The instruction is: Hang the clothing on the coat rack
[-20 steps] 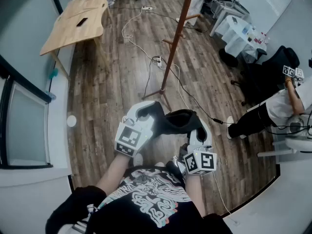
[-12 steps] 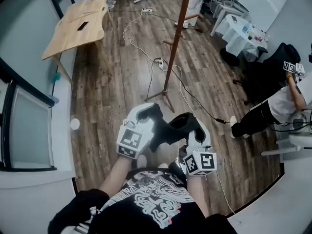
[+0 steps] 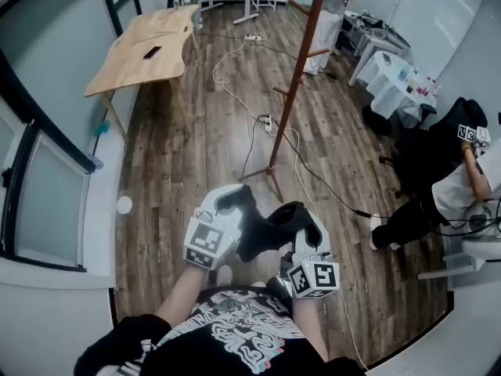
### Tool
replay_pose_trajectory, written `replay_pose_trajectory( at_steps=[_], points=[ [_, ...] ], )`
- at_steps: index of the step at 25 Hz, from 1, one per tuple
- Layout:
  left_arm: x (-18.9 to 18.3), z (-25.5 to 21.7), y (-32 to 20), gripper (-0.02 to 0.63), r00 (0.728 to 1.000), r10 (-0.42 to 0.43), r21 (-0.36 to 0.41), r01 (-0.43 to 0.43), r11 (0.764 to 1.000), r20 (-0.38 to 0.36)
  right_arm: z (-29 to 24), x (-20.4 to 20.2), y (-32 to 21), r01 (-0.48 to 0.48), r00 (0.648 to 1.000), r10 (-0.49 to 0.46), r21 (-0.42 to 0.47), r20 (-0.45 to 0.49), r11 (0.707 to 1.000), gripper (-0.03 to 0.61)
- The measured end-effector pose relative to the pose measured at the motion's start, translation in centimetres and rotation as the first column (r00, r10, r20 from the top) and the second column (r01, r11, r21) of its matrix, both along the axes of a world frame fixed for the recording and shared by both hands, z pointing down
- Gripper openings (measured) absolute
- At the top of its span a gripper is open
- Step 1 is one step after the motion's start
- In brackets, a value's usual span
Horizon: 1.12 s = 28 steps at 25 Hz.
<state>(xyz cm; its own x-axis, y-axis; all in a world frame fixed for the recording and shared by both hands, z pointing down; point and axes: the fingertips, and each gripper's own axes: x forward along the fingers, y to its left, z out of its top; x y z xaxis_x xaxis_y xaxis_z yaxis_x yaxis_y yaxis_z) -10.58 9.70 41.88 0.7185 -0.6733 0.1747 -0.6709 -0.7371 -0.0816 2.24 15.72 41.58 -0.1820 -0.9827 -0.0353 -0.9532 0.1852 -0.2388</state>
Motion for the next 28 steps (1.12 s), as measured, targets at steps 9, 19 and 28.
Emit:
replay_pose_trajectory(
  at_steps=[9, 19, 28],
  points=[
    [0.0, -0.7, 1.5, -0.006, 0.999, -0.053, 0.018, 0.053, 0.998, -0.012, -0.5, 1.6, 1.1, 0.019, 1.000, -0.019, 0.017, -0.009, 1.000, 0.012],
    [3.2, -0.7, 3.1, -0.006, 0.997, -0.075, 0.024, 0.076, 0.997, -0.022, -1.1, 5.6, 2.5, 0.033, 0.999, -0.032, 0.045, -0.024, 0.998, 0.011],
    [6.5, -1.0, 4.4, -0.006, 0.997, -0.064, 0.041, 0.065, 0.997, -0.031, -1.1, 9.5, 4.0, 0.019, 1.000, -0.017, 0.057, -0.024, 0.998, 0.011]
  ],
)
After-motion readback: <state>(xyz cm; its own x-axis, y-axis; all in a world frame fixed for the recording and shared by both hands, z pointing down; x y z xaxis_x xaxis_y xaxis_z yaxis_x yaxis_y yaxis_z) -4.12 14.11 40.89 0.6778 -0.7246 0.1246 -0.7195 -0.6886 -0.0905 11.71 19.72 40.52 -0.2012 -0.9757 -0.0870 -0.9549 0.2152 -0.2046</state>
